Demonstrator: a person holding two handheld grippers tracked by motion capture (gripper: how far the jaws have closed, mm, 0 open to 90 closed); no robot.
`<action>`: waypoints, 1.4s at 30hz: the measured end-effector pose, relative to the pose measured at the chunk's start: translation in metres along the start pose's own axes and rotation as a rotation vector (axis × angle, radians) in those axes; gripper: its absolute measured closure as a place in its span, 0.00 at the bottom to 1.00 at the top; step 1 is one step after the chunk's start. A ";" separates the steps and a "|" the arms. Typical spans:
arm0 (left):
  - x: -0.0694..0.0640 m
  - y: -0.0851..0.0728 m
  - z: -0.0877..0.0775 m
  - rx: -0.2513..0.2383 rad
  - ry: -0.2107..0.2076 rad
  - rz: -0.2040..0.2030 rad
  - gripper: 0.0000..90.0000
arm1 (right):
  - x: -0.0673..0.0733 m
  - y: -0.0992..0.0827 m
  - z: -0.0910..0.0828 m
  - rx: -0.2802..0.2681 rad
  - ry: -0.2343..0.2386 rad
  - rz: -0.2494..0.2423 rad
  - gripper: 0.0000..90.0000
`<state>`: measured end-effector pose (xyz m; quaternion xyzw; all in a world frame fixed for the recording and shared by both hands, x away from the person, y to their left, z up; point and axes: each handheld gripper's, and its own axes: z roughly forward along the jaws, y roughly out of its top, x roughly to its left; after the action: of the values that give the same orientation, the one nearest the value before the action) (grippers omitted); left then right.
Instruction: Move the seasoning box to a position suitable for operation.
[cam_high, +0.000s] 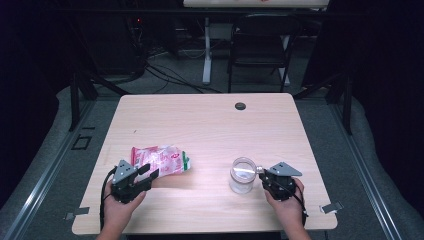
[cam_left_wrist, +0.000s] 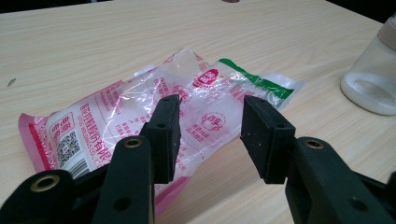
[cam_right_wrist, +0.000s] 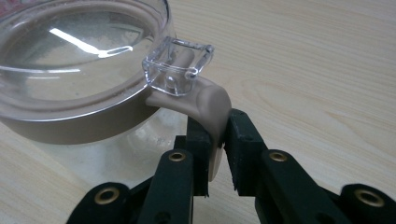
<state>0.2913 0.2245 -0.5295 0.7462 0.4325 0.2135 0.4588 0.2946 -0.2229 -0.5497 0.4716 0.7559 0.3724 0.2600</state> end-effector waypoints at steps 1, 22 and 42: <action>0.000 0.000 0.000 0.006 -0.002 0.003 0.64 | 0.000 0.000 0.000 0.005 0.003 -0.006 0.89; -0.004 0.003 0.007 0.006 -0.022 0.015 0.63 | 0.007 -0.003 -0.003 -0.007 0.025 -0.029 0.89; -0.005 0.003 0.007 0.004 -0.023 0.017 0.63 | 0.024 -0.002 -0.003 -0.007 0.100 -0.080 0.88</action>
<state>0.2948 0.2163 -0.5302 0.7533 0.4212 0.2078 0.4604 0.2813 -0.2026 -0.5504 0.4208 0.7849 0.3876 0.2381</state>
